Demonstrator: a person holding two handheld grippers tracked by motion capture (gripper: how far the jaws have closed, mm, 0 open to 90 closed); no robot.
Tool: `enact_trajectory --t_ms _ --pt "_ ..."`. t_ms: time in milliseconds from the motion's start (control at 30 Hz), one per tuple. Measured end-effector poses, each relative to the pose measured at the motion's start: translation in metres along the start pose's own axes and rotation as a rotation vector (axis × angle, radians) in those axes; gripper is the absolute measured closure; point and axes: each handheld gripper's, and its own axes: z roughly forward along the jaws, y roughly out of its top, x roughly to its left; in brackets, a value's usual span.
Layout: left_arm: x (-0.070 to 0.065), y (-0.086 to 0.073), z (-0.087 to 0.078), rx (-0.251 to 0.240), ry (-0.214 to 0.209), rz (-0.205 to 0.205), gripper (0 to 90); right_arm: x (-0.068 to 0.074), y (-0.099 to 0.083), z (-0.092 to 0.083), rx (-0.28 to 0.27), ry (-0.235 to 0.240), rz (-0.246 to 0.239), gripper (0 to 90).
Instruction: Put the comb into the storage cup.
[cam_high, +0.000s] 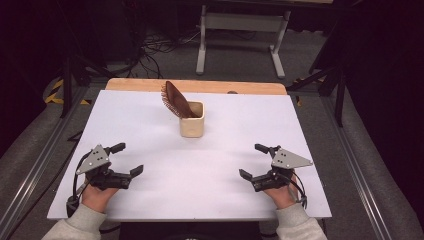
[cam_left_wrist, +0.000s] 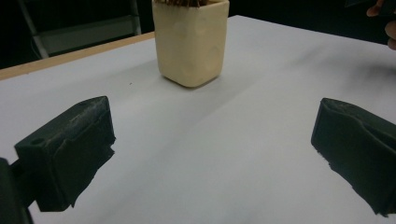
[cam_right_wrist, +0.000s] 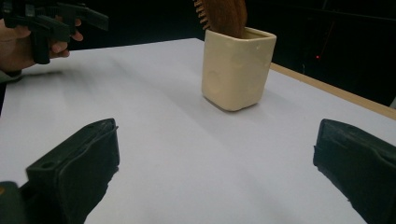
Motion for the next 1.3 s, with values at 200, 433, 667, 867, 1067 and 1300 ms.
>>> enact_trajectory --t_ms 200,433,667,867,1067,1300 --pt "0.005 -0.009 0.003 0.018 0.032 -0.012 0.5 -0.001 -0.011 0.0 0.029 -0.013 0.021 0.7" --pt "0.003 -0.009 0.005 0.027 0.039 -0.008 0.4 -0.001 -0.025 -0.001 0.038 -0.035 0.037 0.5" --pt "0.006 -0.01 0.003 0.017 0.039 -0.026 0.4 0.001 -0.028 0.0 0.02 -0.038 0.027 0.5" --pt "0.008 -0.01 0.0 -0.018 0.017 -0.07 0.2 0.002 -0.027 0.0 0.01 -0.026 0.025 0.9" --pt "0.011 -0.011 0.0 -0.013 0.051 -0.074 0.2 0.002 -0.026 -0.001 0.013 -0.026 0.034 1.6" --pt "0.007 -0.011 0.002 0.001 0.086 -0.024 0.5 0.002 -0.026 -0.001 0.014 -0.031 0.03 1.6"
